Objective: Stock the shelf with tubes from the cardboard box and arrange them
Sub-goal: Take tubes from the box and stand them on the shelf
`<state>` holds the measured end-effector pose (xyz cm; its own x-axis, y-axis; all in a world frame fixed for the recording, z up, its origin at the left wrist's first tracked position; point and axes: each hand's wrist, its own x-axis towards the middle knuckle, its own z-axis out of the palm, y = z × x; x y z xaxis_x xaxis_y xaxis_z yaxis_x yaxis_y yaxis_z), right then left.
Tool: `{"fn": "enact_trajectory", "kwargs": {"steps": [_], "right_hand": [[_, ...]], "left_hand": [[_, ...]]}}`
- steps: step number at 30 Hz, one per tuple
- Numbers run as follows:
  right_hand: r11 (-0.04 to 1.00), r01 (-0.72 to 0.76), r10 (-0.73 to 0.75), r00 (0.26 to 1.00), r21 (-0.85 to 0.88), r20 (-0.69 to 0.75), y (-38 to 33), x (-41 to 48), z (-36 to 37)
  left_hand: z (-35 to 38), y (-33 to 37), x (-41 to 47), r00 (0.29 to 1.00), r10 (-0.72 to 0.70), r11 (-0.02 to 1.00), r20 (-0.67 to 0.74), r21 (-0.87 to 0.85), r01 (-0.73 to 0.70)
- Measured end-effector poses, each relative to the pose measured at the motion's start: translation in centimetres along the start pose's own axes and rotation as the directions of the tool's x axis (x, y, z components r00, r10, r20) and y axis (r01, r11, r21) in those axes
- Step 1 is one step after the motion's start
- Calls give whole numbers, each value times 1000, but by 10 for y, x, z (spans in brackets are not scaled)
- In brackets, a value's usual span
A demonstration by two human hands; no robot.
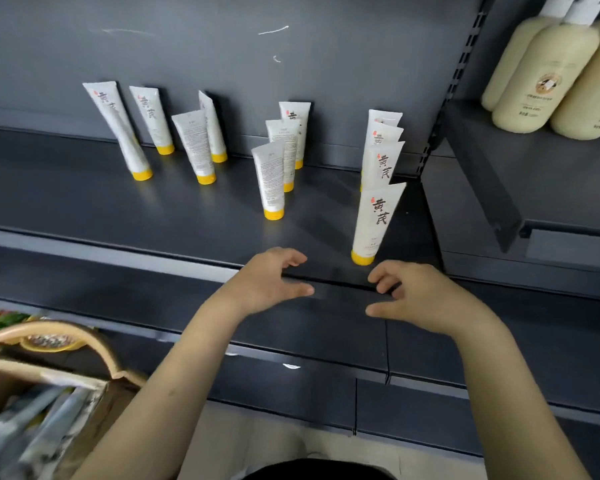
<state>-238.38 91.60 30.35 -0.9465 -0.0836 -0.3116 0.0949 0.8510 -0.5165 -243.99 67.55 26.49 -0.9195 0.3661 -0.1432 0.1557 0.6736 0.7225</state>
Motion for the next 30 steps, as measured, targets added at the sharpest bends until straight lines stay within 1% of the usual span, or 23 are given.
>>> {"fn": "enact_trajectory", "kwargs": {"steps": [4,8,10,12,14,17,19,21,24,27,30], "right_hand": [[979,136,-118,985,-154,124,-62,-7,28],[931,269,-217,952,-246,217,-136,-17,72],[898,340,-273,928,-278,253,-175,-23,99],[876,380,-300,911,-297,282,-207,-29,124],[846,438,-343,884,-306,316,-240,-35,151],[763,557,-431,816,-327,384,-297,-50,199],[719,617,-481,775,-320,411,-327,-57,223],[699,653,-505,739,-291,446,-351,-59,246],[662,695,-512,693,-282,507,-380,-54,275],[638,713,-506,674,-292,539,-403,-36,305],[605,738,-498,644,-300,581,-420,-11,336]], "left_hand": [[-37,-42,-59,998,-37,990,-53,135,44],[-79,-93,-140,981,-149,946,-123,271,177],[-99,-120,-186,965,-199,920,-173,305,245],[-114,-141,-229,946,-242,890,-215,339,304],[-129,-163,-273,917,-296,854,-268,356,380],[-147,-200,-349,853,-401,807,-335,312,502],[-155,-218,-386,816,-448,795,-366,255,551],[-161,-231,-411,789,-480,784,-382,217,582],[-169,-257,-433,754,-552,748,-357,189,637],[-170,-289,-441,717,-603,729,-350,125,673],[-169,-321,-436,693,-643,704,-327,106,703]]}}
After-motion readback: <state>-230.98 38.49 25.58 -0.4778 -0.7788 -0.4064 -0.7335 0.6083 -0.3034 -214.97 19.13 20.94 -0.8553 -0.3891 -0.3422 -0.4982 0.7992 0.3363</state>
